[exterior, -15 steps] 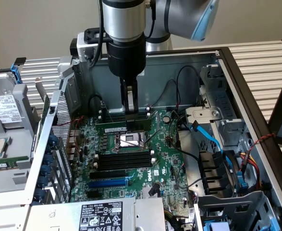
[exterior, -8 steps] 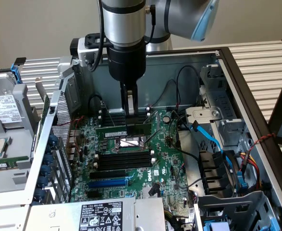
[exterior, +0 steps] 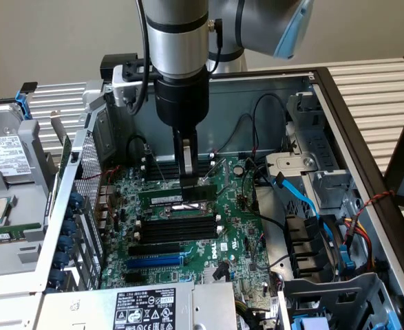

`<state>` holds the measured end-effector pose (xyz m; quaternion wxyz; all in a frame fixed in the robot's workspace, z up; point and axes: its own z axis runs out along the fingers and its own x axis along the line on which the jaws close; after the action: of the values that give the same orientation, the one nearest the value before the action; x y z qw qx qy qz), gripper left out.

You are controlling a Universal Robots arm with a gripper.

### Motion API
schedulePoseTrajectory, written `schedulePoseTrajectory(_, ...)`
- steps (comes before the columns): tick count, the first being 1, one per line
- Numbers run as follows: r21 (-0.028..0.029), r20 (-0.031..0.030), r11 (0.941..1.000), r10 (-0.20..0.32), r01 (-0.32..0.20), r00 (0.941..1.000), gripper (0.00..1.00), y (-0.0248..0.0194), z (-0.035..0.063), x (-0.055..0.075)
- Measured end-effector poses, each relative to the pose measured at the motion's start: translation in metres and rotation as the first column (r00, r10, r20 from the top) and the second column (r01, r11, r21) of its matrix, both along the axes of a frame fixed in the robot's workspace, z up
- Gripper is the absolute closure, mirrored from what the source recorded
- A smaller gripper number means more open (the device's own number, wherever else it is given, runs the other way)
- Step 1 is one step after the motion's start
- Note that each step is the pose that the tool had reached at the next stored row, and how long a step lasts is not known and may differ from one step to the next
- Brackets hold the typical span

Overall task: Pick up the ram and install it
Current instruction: 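Insert the ram into the slot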

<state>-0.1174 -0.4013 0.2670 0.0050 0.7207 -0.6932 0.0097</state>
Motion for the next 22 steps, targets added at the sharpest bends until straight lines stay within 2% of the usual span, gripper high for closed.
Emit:
schedulePoseTrajectory(13, -0.0008, -0.0002, 1.0, -0.001, 0.001, 1.0, 0.86, -0.0046, -0.0138, -0.001)
schedulePoseTrajectory(22, -0.0068, -0.0001, 1.0, -0.002, 0.002, 1.0, 0.86, -0.0061, -0.0228, -0.001)
